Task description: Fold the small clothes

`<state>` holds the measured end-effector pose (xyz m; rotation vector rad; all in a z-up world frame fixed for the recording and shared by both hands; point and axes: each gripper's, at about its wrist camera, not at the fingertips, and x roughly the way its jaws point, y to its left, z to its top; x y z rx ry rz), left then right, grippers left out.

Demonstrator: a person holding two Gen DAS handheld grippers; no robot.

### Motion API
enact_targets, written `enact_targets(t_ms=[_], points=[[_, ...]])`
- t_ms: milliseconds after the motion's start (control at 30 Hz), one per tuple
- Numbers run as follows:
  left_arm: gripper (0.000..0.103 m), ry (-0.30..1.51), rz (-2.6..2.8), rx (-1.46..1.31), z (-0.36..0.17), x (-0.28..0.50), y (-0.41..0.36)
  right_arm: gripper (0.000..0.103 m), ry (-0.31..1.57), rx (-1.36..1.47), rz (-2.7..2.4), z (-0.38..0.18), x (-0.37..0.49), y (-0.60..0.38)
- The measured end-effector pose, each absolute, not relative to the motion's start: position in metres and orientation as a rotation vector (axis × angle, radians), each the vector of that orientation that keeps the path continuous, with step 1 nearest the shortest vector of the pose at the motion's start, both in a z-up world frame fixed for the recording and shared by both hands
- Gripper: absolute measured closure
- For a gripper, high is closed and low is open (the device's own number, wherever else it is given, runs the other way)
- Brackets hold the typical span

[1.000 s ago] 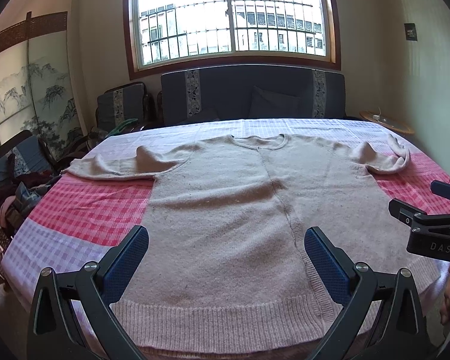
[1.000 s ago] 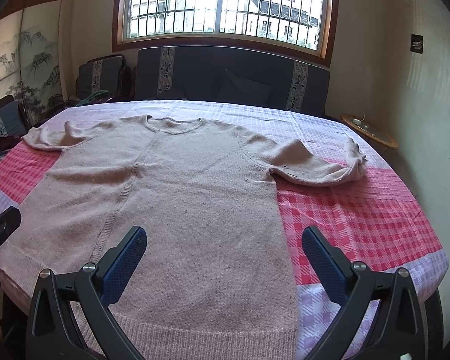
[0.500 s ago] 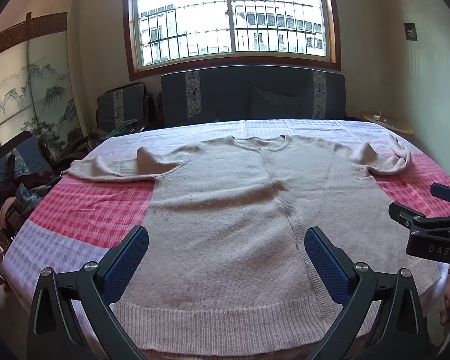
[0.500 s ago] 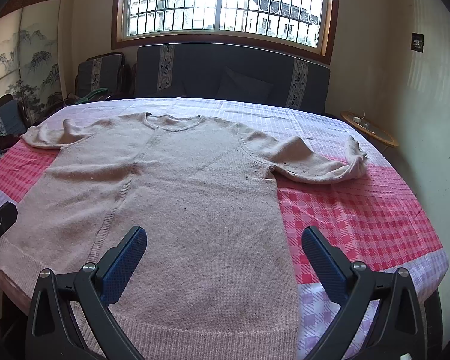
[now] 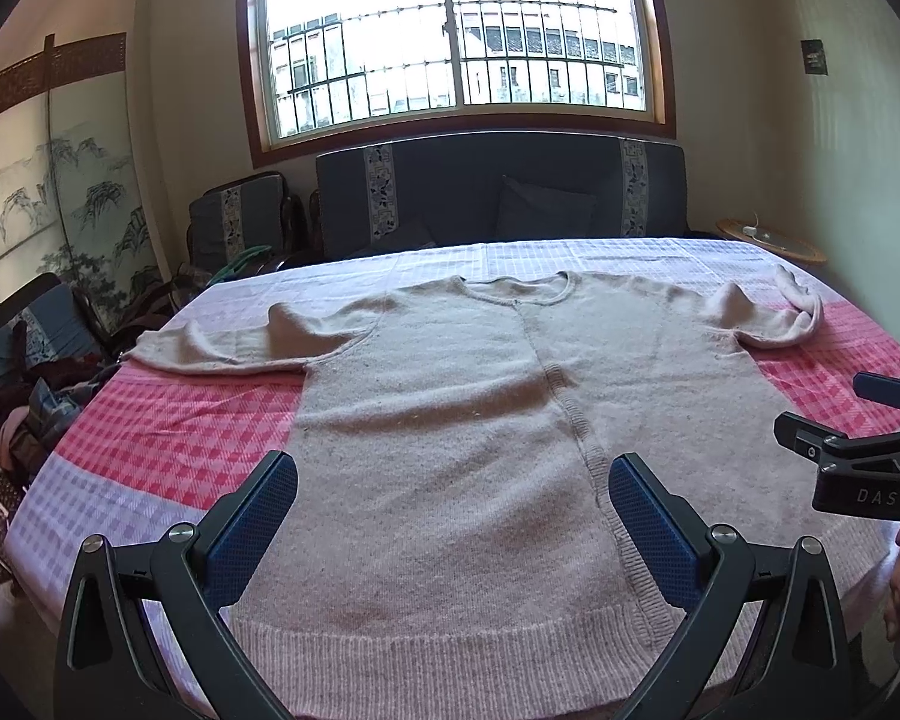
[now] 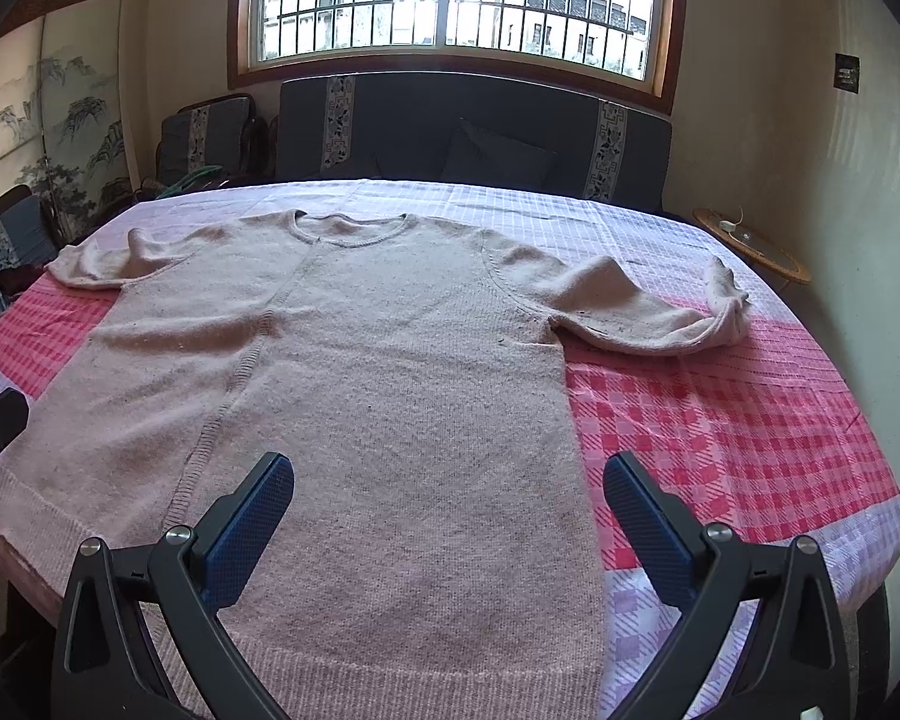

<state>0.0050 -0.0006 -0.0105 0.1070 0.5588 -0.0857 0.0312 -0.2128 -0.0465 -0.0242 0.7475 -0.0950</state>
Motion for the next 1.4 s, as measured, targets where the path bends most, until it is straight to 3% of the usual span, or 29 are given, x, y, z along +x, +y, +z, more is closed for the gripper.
enact_targets(t_ms=[233, 467, 533, 600, 667, 867, 1167, 1233, 1267, 1400], points=[[0.0, 0.592, -0.087, 0.114, -0.018, 0.019, 0.0, 0.0, 0.802, 0.1, -0.125, -0.052, 0.054, -0.274], [0.0, 0.641, -0.084, 0.12, -0.029, 0.037, -0.004, 0.001, 0.805, 0.352, -0.248, -0.039, 0.117, -0.428], [0.0, 0.66, -0.084, 0.116, -0.032, 0.043, -0.005, 0.007, 0.823, 0.442, -0.21, -0.04, 0.144, -0.474], [0.0, 0.677, -0.083, 0.116, -0.035, 0.048, -0.007, 0.033, 0.86, 0.549, -0.222, -0.048, 0.17, -0.52], [0.0, 0.688, -0.077, 0.128, -0.036, 0.052, -0.01, 0.042, 0.887, 0.632, -0.238, -0.061, 0.192, -0.561], [0.0, 0.709, -0.062, 0.164, -0.033, 0.068, -0.018, 0.043, 0.895, 0.822, -0.263, -0.096, 0.229, -0.636], [0.0, 0.774, -0.049, 0.176, -0.046, 0.101, -0.034, 0.044, 0.886, 0.884, -0.235, -0.117, 0.275, -0.662], [0.0, 0.778, -0.048, 0.183, -0.048, 0.104, -0.036, 0.068, 0.898, 0.888, -0.219, -0.121, 0.283, -0.661], [0.0, 0.783, -0.046, 0.186, -0.049, 0.104, -0.037, 0.094, 0.938, 0.904, -0.22, -0.128, 0.285, -0.661], [0.0, 0.776, -0.047, 0.186, -0.05, 0.104, -0.036, 0.094, 0.815, 0.907, -0.221, -0.111, 0.269, -0.659]])
